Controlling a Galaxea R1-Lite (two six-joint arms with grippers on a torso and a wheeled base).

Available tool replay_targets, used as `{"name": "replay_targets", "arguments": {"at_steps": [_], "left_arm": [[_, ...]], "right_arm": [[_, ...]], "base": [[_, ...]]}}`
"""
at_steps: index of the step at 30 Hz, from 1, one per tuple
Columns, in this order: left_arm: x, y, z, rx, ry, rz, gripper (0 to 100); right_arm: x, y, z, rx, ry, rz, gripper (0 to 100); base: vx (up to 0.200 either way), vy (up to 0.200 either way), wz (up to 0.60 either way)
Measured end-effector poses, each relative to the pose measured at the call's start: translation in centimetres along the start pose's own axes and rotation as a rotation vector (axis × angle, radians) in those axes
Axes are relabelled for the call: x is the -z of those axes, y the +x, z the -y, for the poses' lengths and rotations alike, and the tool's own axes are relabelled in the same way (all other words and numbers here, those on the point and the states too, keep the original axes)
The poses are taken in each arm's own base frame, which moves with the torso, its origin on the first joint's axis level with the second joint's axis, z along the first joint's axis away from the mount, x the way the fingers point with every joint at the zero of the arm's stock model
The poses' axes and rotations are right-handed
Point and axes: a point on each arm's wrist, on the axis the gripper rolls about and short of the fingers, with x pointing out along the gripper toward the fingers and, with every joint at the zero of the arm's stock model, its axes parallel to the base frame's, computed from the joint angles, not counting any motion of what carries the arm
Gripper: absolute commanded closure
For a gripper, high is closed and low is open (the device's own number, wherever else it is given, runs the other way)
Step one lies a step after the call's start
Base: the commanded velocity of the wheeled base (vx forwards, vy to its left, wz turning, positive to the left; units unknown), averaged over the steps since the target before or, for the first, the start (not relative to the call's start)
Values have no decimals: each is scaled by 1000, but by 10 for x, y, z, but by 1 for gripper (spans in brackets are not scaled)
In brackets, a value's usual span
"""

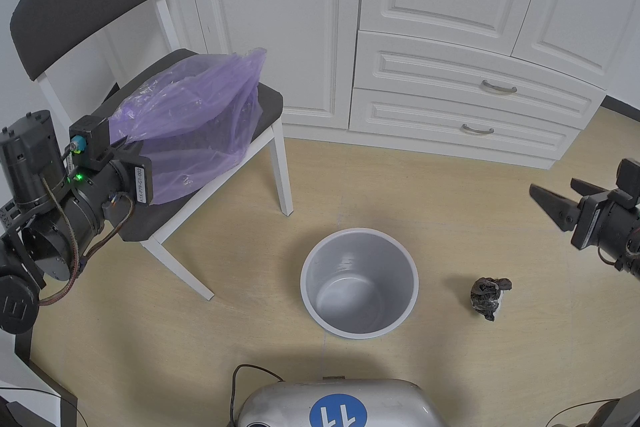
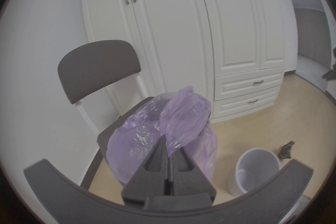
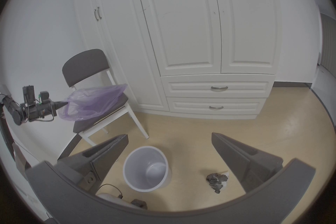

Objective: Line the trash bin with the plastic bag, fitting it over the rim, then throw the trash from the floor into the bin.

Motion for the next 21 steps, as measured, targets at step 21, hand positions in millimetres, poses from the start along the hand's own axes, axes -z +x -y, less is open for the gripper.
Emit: {"name": "replay_targets", "arguments": {"at_steps": [21], "left_arm": [[-39, -45, 22, 403, -68, 162, 100]], "right_arm": [[31, 20, -24, -97, -20, -92, 0]], "base": [[0, 0, 0]]}}
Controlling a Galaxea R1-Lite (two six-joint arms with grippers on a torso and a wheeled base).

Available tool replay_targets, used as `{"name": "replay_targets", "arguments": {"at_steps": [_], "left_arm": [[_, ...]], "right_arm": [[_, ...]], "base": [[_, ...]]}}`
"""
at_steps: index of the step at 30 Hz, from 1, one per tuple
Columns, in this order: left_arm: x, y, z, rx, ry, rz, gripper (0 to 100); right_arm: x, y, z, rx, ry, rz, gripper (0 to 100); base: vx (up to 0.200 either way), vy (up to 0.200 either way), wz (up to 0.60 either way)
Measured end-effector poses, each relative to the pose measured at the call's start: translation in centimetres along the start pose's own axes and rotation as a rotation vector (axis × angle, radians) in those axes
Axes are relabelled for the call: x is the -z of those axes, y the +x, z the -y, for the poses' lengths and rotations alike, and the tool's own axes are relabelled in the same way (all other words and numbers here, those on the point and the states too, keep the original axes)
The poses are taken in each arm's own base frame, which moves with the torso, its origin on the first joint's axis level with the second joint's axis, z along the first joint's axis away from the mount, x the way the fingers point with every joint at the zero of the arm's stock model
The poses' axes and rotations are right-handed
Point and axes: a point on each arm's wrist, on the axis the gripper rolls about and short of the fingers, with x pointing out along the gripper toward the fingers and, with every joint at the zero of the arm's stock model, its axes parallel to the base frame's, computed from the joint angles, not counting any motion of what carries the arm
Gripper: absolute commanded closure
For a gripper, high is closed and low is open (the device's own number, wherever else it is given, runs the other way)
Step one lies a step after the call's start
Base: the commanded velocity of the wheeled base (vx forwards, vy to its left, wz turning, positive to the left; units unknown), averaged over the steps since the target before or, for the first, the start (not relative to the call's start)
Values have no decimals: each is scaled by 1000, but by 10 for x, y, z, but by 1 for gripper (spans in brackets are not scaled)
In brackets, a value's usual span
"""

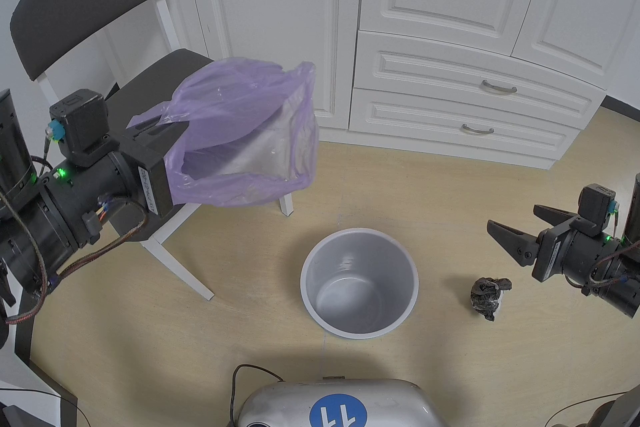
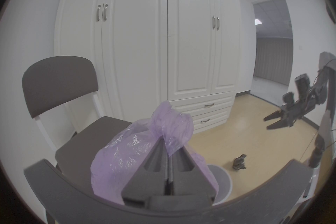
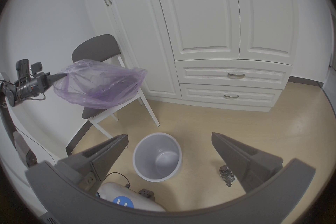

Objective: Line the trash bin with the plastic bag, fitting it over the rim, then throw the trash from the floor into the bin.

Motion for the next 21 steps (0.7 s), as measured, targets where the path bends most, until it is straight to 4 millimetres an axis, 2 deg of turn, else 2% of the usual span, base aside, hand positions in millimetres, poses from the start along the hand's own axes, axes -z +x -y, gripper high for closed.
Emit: {"name": "replay_targets", "arguments": {"at_steps": [9, 16, 21], "left_arm": [[-10, -13, 13, 135, -34, 50, 100], [-11, -16, 14, 200, -27, 38, 100], [-16, -16, 14, 218, -30, 56, 100]], "right_arm": [[-6, 13, -8, -66, 61, 19, 0], [-6, 34, -13, -146, 234, -31, 0], [-7, 50, -16, -155, 287, -54, 0]], "base": [[0, 0, 0], [0, 0, 0], [0, 0, 0]]}}
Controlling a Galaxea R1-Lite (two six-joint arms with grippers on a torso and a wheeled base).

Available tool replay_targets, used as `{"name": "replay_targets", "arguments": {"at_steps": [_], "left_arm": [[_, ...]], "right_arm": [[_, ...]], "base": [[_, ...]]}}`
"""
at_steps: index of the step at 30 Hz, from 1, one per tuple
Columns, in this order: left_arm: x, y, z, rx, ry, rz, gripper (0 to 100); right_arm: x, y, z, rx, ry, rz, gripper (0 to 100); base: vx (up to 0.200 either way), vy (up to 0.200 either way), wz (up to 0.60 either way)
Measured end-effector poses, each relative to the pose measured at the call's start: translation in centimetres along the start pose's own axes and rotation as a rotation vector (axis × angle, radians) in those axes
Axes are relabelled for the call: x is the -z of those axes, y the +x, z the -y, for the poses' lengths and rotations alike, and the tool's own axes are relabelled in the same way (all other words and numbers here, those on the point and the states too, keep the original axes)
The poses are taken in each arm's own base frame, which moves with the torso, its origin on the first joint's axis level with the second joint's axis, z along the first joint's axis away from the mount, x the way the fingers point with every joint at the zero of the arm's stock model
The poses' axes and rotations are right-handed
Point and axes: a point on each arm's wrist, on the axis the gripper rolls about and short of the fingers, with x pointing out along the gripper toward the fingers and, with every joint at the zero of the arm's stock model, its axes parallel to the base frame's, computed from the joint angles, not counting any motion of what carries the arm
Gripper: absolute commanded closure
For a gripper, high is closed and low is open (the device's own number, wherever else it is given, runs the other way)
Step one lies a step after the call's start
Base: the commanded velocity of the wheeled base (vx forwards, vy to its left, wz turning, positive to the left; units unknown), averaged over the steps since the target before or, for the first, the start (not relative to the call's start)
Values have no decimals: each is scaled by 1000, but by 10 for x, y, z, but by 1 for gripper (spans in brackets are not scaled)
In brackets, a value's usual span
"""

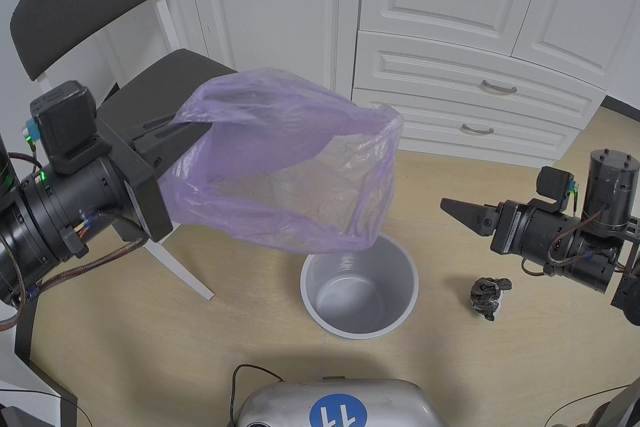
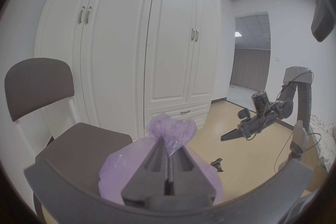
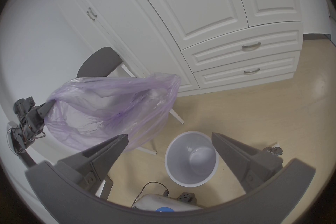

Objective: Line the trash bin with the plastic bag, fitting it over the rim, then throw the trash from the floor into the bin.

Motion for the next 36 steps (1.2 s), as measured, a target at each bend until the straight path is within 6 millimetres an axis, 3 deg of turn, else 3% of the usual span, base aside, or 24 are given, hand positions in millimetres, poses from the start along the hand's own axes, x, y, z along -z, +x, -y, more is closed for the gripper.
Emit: {"name": "replay_targets", "arguments": {"at_steps": [14, 24, 36], "left_arm": [[-16, -9, 12, 66, -15, 73, 100], [-21, -18, 18, 104, -23, 95, 100], [-30, -24, 23, 137, -33, 142, 100]], "right_arm": [[19, 37, 9, 27, 23, -43, 0], [14, 45, 8, -23, 126, 22, 0], [26, 50, 13, -142, 239, -100, 0]], "base": [[0, 0, 0], [0, 0, 0], [0, 0, 0]]}}
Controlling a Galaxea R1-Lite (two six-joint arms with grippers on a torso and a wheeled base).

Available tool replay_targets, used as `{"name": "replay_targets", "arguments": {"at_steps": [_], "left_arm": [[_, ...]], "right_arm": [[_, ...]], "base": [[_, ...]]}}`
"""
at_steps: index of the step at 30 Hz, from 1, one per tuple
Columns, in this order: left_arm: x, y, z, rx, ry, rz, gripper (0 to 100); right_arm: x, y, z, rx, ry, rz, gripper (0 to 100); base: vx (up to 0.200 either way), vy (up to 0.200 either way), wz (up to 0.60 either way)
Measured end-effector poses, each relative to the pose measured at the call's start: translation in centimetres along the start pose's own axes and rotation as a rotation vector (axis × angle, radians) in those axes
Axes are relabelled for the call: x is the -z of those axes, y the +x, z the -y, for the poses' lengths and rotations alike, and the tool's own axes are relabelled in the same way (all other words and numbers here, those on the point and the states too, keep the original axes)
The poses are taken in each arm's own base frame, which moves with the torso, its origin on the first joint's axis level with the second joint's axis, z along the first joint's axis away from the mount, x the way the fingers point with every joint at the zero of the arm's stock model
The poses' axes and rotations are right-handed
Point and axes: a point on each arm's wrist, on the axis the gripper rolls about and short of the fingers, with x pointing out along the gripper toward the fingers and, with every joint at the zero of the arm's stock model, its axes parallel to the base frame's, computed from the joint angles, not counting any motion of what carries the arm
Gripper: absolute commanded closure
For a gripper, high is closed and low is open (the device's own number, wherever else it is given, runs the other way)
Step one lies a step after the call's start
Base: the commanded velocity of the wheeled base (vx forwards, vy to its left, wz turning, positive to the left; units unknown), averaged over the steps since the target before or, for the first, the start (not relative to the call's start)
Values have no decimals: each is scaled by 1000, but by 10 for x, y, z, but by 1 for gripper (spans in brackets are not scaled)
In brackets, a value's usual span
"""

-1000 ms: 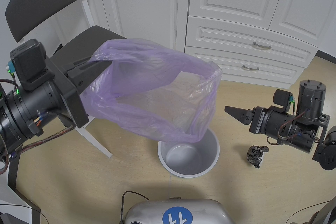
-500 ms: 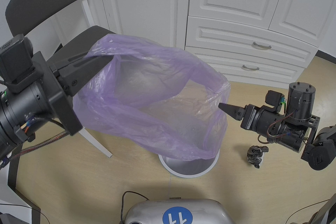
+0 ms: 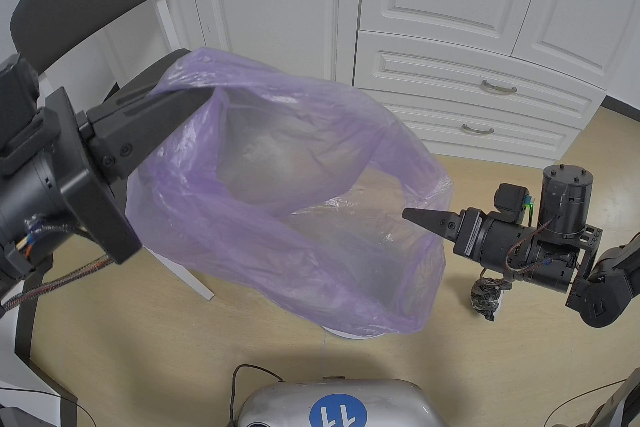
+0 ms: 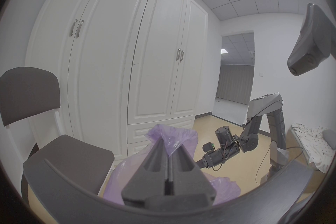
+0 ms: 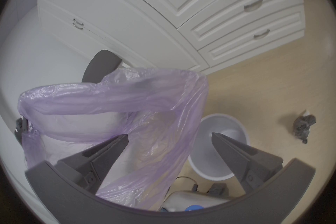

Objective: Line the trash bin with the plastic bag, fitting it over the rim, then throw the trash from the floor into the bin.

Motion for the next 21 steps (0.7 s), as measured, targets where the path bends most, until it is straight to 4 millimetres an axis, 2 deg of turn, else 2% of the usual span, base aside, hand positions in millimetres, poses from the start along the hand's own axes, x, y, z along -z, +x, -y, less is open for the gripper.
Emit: {"name": "replay_targets", "arguments": {"at_steps": [6, 14, 21], "left_arm": [[-5, -3, 2, 16, -11, 24, 100], [-11, -10, 4, 42, -49, 52, 100], [-13, -14, 4, 53, -52, 67, 100]], "right_arm": [[-2, -8, 3, -79, 56, -44, 0], [-8, -18, 6, -165, 60, 19, 0], [-6, -14, 20, -137, 68, 24, 0]], "base": [[0, 0, 0], [0, 0, 0], [0, 0, 0]]}}
